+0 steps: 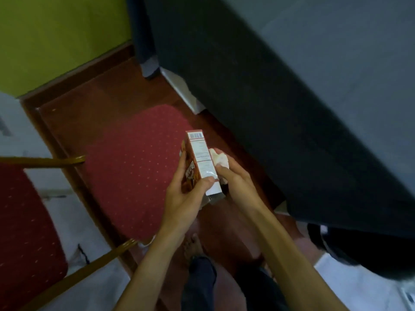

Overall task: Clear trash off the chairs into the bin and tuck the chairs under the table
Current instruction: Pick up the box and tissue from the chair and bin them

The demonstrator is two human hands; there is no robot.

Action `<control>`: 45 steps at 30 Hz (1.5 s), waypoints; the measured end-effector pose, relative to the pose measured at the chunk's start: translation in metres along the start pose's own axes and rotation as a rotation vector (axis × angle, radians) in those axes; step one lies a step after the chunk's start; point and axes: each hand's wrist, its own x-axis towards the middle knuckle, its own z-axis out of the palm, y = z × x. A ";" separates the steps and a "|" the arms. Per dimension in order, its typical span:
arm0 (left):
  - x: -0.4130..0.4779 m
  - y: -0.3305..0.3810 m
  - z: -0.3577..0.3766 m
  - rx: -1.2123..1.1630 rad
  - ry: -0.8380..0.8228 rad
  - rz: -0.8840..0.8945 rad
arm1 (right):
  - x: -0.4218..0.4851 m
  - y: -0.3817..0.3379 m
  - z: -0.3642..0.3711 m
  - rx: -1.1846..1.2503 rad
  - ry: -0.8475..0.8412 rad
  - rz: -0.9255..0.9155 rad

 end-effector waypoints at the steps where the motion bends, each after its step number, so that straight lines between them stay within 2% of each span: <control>1: -0.002 0.004 0.018 0.026 -0.046 0.024 | -0.009 -0.005 -0.017 0.034 0.038 -0.008; 6: -0.027 0.033 0.106 0.150 -0.153 0.202 | -0.054 -0.038 -0.098 0.202 0.107 -0.098; 13: -0.088 0.059 0.261 0.225 -0.368 0.404 | -0.149 -0.085 -0.238 0.282 0.188 -0.384; 17: -0.132 0.055 0.352 0.245 -0.495 0.437 | -0.212 -0.090 -0.318 0.321 0.309 -0.515; 21: -0.172 0.026 0.440 0.282 -0.586 0.435 | -0.266 -0.075 -0.391 0.361 0.445 -0.537; 26: -0.195 -0.051 0.515 0.447 -0.690 0.358 | -0.301 -0.023 -0.472 0.397 0.567 -0.409; 31: -0.162 -0.155 0.549 0.689 -0.598 0.101 | -0.257 0.063 -0.529 0.432 0.607 -0.086; 36: -0.111 -0.240 0.555 0.806 -0.514 -0.152 | -0.182 0.150 -0.566 0.450 0.563 0.214; 40: -0.064 -0.302 0.556 0.848 -0.478 -0.247 | -0.125 0.208 -0.594 0.428 0.532 0.296; 45: -0.009 -0.374 0.556 0.786 -0.438 -0.359 | -0.053 0.274 -0.621 0.434 0.540 0.354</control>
